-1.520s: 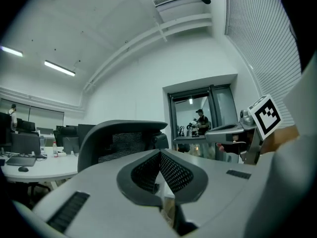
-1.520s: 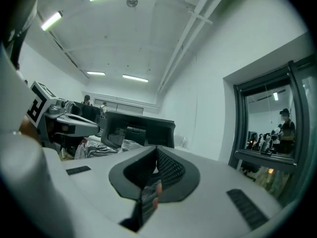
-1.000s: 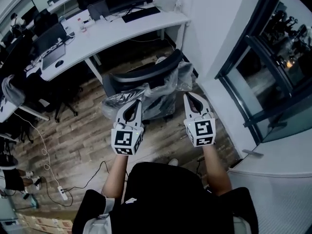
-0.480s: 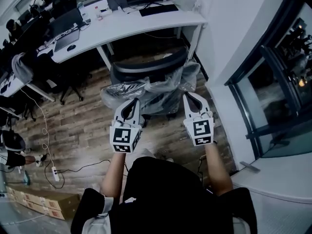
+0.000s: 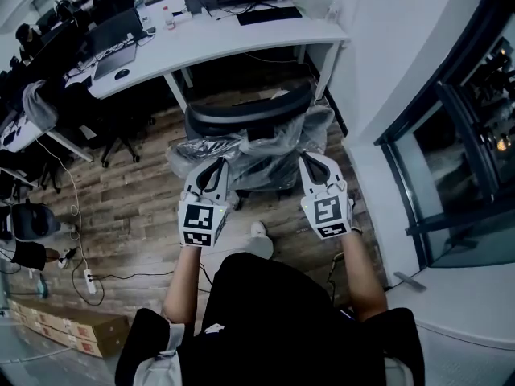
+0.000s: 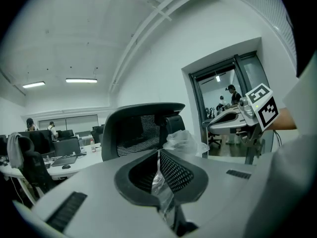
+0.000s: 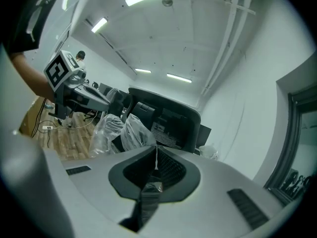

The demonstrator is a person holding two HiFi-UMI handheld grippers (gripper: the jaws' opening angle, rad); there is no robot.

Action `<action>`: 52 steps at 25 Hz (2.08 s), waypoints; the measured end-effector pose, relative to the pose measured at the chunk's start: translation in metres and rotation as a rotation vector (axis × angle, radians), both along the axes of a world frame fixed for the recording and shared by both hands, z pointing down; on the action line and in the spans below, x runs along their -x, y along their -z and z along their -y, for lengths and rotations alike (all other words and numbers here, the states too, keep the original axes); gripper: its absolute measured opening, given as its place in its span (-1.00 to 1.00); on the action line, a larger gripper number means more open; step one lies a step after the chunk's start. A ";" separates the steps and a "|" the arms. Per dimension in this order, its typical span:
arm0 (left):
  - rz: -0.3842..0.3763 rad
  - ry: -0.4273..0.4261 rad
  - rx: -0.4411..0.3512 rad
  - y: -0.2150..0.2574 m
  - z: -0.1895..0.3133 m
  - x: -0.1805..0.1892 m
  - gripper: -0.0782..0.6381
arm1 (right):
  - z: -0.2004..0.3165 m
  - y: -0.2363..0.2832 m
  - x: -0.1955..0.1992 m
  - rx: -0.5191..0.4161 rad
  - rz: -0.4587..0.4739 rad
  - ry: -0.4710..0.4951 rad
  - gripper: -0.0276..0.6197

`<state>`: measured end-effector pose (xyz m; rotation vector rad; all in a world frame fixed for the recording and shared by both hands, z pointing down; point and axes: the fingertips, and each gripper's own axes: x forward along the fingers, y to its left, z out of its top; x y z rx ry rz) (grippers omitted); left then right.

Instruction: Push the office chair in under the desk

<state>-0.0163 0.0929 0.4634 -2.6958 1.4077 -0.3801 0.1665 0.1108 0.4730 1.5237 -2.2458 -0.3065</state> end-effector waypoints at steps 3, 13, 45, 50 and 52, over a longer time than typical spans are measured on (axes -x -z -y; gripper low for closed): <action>0.046 -0.003 -0.019 -0.004 0.010 -0.004 -0.74 | 0.012 -0.004 0.002 -0.003 -0.032 0.025 -0.83; 0.224 -0.052 0.005 -0.030 0.050 -0.015 -0.38 | 0.063 -0.020 0.006 0.047 -0.168 0.110 -0.83; 0.554 -0.349 0.037 -0.070 0.105 -0.043 0.40 | 0.139 -0.070 0.025 0.099 -0.551 0.405 0.08; 0.557 -0.359 0.022 -0.072 0.115 -0.044 0.41 | 0.148 -0.073 0.026 0.110 -0.569 0.417 0.09; 0.560 -0.357 0.021 -0.073 0.119 -0.042 0.41 | 0.153 -0.073 0.028 0.107 -0.572 0.414 0.09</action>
